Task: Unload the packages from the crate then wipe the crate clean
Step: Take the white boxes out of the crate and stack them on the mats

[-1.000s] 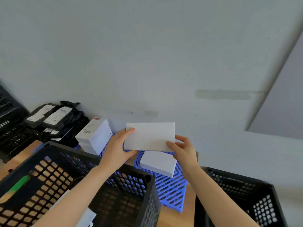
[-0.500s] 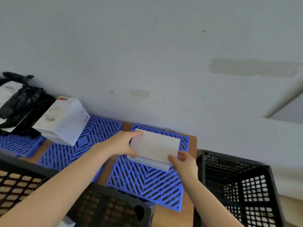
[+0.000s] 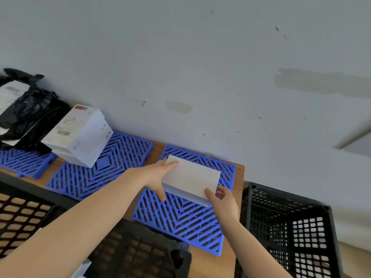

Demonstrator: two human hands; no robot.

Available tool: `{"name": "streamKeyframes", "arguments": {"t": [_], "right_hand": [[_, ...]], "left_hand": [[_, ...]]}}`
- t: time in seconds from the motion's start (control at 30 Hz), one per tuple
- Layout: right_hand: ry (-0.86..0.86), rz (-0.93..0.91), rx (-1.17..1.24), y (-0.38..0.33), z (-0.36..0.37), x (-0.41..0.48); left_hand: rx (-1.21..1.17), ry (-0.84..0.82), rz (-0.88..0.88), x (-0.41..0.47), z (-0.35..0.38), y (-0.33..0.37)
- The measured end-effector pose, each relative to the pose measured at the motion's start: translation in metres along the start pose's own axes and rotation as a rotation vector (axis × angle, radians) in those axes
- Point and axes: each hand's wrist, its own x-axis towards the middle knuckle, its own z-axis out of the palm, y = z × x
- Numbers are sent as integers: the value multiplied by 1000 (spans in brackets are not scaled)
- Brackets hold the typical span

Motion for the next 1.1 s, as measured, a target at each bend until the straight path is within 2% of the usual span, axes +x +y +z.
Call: {"name": "streamKeyframes", "arguments": {"t": [0.07,0.13,0.3,0.47,0.7,0.77,0.87,0.97,1.1], "right_hand": [[-41,30,37,-3,-3,-2],[-33,63,98,-5,-8,-7],[53,-30,126,-12,-31,-28],[-74,-129,257,-36,-55,-67],[-193,-392,339,-78,-56,-157],[-243,-475,340,-89,-48,-185],[-307,-567,326,-100,-29,-219],[-419,-582,254,-102,0,-243],[-578,-528,30,-95,45,-258]], "left_hand": [[-43,59,-4,-2,-3,0],[-104,190,2,-9,-8,-1],[-345,637,90,-46,-17,3],[-510,1043,134,-116,-15,15],[-535,1345,66,-234,42,-3],[-535,1359,4,-259,66,-16],[-548,1292,-95,-286,96,-37],[-626,1130,-157,-301,121,-62],[-665,937,-234,-299,149,-110]]}}
